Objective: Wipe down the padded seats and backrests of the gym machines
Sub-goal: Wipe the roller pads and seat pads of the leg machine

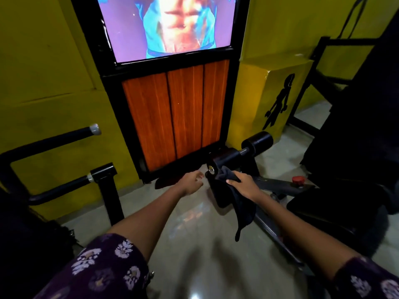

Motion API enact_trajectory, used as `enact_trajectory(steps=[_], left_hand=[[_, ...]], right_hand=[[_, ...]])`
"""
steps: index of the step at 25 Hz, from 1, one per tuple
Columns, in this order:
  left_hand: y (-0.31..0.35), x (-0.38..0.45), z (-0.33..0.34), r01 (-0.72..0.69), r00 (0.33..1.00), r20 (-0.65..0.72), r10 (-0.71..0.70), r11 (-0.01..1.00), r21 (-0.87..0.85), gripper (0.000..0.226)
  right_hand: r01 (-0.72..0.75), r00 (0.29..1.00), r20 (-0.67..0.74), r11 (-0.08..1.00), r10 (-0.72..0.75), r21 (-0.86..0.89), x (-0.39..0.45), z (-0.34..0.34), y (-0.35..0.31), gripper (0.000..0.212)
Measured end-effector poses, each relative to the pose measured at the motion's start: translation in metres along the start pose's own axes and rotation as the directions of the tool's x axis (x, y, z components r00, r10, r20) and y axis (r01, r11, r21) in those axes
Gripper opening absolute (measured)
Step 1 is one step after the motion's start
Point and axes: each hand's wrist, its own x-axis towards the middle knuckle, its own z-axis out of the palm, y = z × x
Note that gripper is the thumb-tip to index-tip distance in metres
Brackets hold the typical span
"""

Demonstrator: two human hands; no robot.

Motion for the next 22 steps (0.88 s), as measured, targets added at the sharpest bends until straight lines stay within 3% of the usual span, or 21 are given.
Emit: enact_trajectory(steps=[7,12,22], left_hand=[[0.015,0.106,0.0,-0.087,0.994,0.071,0.085,0.996,0.028,0.025],[0.019,0.174,0.03,-0.032,0.986,0.162,0.028,0.999,0.019,0.034],[0.015,0.276,0.114,0.186,0.978,0.095,-0.183,0.982,-0.023,0.041]], right_hand=[[-0.12,0.99,-0.071,0.992,0.118,-0.023,0.066,-0.036,0.032,0.034],[-0.13,0.99,-0.061,0.991,0.129,-0.012,0.121,-0.057,0.079,0.033],[-0.178,0.984,-0.018,0.981,0.179,0.071,0.252,-0.068,0.175,0.034]])
